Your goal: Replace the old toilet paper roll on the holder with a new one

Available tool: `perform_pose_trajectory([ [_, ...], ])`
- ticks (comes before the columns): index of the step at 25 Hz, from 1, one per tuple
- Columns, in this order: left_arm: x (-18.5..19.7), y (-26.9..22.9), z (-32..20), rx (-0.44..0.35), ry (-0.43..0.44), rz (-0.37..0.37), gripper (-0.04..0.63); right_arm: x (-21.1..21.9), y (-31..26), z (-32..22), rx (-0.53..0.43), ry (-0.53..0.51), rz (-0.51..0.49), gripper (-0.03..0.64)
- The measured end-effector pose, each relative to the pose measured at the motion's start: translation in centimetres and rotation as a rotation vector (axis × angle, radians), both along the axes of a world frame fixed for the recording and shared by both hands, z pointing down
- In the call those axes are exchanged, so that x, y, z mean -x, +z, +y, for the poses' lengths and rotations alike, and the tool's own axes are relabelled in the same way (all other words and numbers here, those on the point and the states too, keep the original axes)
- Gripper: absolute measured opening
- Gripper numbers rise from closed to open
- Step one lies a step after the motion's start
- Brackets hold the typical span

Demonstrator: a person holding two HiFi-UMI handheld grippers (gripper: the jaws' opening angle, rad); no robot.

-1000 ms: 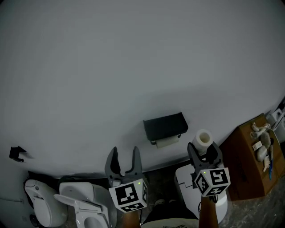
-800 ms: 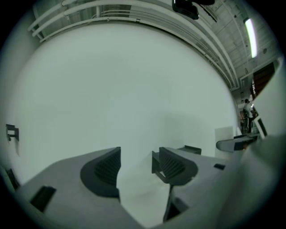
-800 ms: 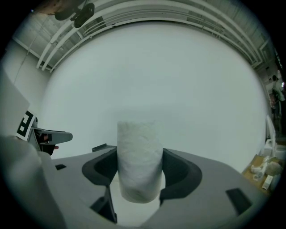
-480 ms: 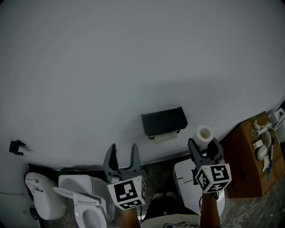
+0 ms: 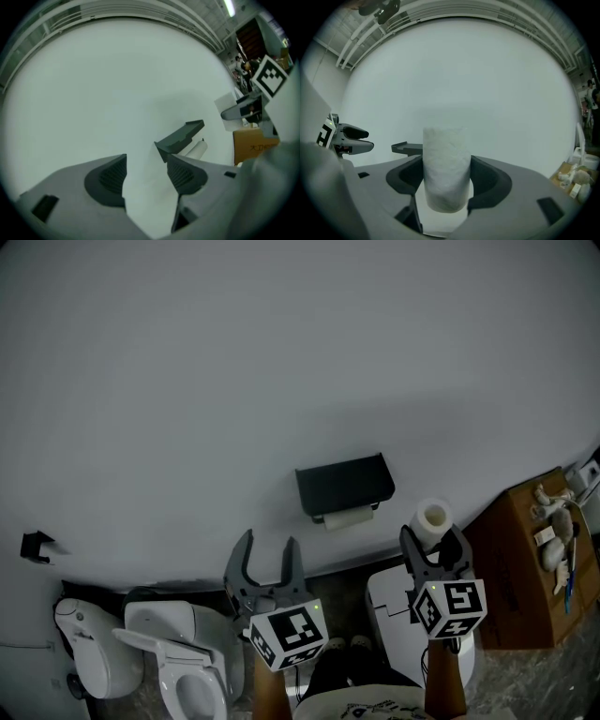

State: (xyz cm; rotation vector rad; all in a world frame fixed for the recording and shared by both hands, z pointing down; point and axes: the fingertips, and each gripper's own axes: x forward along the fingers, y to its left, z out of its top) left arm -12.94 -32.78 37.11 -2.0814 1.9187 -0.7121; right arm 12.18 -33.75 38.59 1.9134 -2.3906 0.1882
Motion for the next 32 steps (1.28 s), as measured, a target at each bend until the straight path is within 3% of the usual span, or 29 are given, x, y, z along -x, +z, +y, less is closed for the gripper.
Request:
perform_pose_trajectory([
  [7, -2.2, 1.8, -0.6, 0.063, 0.056, -0.290, 0.253, -0.5, 0.8, 0.0, 0.014, 0.023, 0.018, 0.304],
  [12, -3.5, 3.4, -1.0, 0.094, 0.080, -0.559, 0.253, -1.1, 1.6, 0.3, 0.034, 0.047, 0.013, 0.304],
  [15, -4.6, 4.2, -1.2, 0.092, 0.101, -0.668, 0.253, -1.5, 2.0, 0.3, 0.044, 0.055, 0.013, 0.304],
  [17, -5.3, 4.6, -1.3, 0.088, 0.117, -0.697, 0.253, -1.5, 2.1, 0.3, 0.047, 0.061, 0.015, 0.302],
  [24, -7.6, 5.6, -1.8, 0.093, 0.175, -0.696, 0.253, -2.5, 2.1, 0.5, 0.045, 0.090, 0.011, 0.302],
  [32, -10.5, 8.0, -3.5, 0.084, 0.232, -0.782, 0.253, -3.9, 2.5, 0.7, 0.058, 0.125, 0.015, 0.304],
])
